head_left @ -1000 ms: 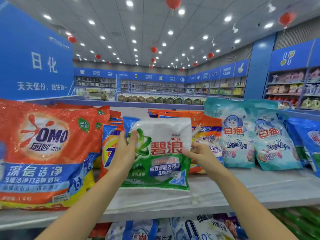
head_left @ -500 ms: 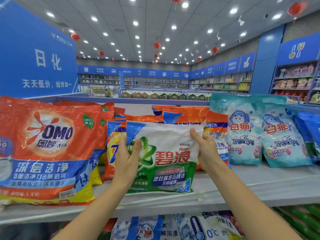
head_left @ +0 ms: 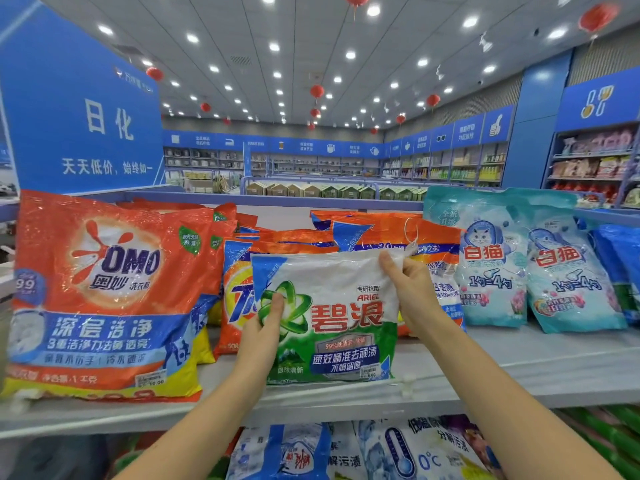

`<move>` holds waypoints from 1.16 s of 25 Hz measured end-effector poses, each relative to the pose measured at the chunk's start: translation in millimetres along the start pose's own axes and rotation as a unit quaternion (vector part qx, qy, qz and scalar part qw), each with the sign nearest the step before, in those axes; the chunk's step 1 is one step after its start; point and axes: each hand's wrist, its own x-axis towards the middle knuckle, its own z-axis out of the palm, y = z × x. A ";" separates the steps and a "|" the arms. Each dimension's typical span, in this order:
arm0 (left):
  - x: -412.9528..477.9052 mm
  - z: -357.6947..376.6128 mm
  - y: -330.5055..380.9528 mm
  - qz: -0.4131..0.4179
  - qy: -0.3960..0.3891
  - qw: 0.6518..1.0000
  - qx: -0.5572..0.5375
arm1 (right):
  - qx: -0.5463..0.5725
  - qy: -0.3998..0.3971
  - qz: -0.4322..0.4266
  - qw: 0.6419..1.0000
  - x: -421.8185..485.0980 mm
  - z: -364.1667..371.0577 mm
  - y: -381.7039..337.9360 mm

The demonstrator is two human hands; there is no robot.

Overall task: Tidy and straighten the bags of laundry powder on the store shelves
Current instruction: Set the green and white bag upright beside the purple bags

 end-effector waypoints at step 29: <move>-164.7 365.3 38.7 0.236 -0.273 0.930 -0.064 | -0.143 0.343 -0.148 0.917 -131.3 -377.3 -172.4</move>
